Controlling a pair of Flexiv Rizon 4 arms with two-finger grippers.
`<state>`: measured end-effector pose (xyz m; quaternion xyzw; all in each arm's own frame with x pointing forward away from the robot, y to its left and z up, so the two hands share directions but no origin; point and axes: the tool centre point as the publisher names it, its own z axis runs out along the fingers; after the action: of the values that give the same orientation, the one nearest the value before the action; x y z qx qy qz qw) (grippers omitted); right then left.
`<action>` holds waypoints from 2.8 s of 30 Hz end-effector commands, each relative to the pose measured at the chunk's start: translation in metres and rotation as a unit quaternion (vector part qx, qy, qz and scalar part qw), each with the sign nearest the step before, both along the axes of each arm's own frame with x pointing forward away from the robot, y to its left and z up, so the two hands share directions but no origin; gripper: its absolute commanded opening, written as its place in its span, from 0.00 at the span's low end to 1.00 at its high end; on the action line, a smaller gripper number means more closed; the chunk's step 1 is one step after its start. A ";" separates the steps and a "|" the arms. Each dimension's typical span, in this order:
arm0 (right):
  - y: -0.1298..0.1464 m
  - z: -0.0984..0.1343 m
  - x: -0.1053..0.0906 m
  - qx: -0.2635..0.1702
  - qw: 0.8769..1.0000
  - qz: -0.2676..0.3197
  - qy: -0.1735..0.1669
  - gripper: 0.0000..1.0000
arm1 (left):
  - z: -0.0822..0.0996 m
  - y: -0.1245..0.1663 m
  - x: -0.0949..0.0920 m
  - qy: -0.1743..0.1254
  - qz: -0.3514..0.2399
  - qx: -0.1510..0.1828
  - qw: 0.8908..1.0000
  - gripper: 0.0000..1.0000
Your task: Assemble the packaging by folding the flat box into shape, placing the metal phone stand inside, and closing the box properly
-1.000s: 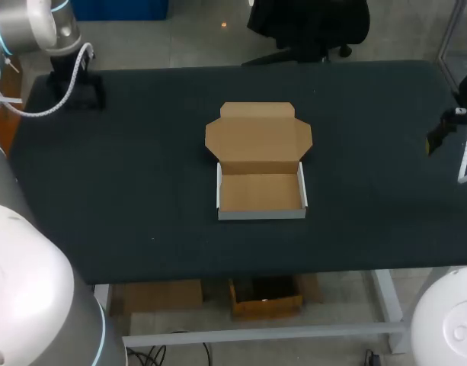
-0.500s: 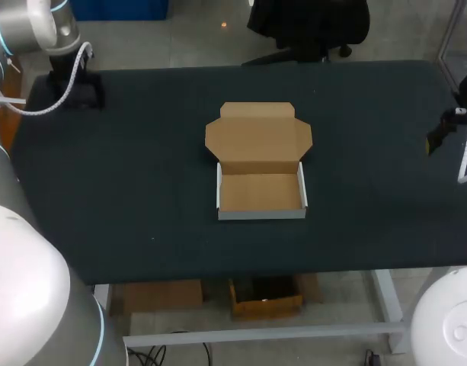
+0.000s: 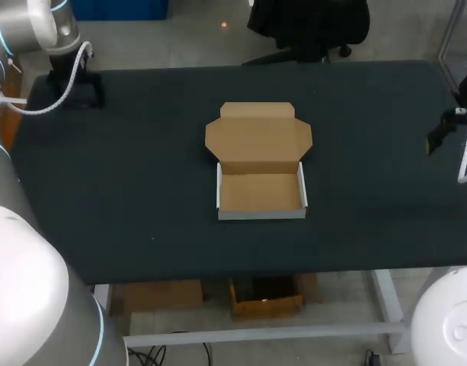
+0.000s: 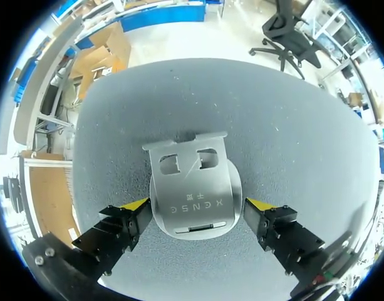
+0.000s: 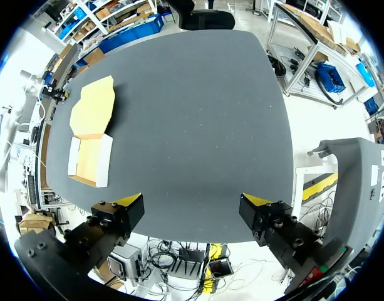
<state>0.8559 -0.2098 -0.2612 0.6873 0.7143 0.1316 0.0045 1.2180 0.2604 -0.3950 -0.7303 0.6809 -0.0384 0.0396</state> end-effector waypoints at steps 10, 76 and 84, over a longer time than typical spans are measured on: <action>-0.001 0.001 -0.001 0.001 1.000 0.001 0.002 1.00 | -0.002 0.000 0.008 0.023 -0.001 -0.001 1.000 0.96; -0.001 0.001 -0.001 0.001 1.000 0.001 0.002 1.00 | -0.005 0.004 0.011 0.024 0.005 0.005 1.000 0.00; -0.001 0.001 -0.001 0.001 1.000 0.001 0.002 1.00 | 0.007 0.006 0.003 0.005 0.001 0.008 1.000 0.00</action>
<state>0.8560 -0.2098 -0.2612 0.6873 0.7143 0.1316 0.0045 1.2206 0.2663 -0.3942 -0.7307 0.6803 -0.0346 0.0457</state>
